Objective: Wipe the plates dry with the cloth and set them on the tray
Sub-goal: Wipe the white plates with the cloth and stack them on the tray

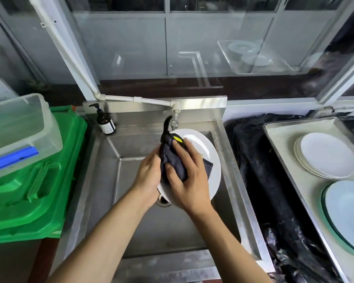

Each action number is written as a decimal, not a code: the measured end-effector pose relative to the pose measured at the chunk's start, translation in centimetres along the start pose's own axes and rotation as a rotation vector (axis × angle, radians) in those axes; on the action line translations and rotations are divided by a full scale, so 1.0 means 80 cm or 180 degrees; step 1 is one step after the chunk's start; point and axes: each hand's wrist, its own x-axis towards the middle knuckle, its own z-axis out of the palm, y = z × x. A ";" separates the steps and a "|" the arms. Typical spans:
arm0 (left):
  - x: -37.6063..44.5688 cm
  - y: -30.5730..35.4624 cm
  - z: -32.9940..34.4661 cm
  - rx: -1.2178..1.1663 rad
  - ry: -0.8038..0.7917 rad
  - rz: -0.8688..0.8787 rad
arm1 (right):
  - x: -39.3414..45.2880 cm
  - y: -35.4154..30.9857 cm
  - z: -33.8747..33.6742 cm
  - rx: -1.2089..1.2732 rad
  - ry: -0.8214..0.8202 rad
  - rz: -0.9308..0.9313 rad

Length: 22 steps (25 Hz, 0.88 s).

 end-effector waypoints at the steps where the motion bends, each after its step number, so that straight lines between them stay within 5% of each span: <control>1: 0.002 0.001 -0.005 -0.0049 0.0009 0.0020 | 0.007 0.002 0.000 -0.0013 0.0048 -0.0023; 6: 0.003 0.004 -0.016 0.0124 0.0117 0.0171 | 0.041 0.014 -0.009 -0.0013 0.0944 0.0775; 12: 0.006 0.009 -0.018 0.0144 -0.0112 0.0294 | 0.029 -0.014 0.018 0.0235 0.0308 -0.0049; 17: 0.000 0.011 -0.013 0.0366 0.0029 0.0396 | 0.032 0.011 -0.005 0.0236 0.1063 0.0966; 22: 0.002 0.021 -0.003 0.0178 -0.0046 0.0415 | -0.001 -0.020 0.026 0.0392 0.0239 0.0155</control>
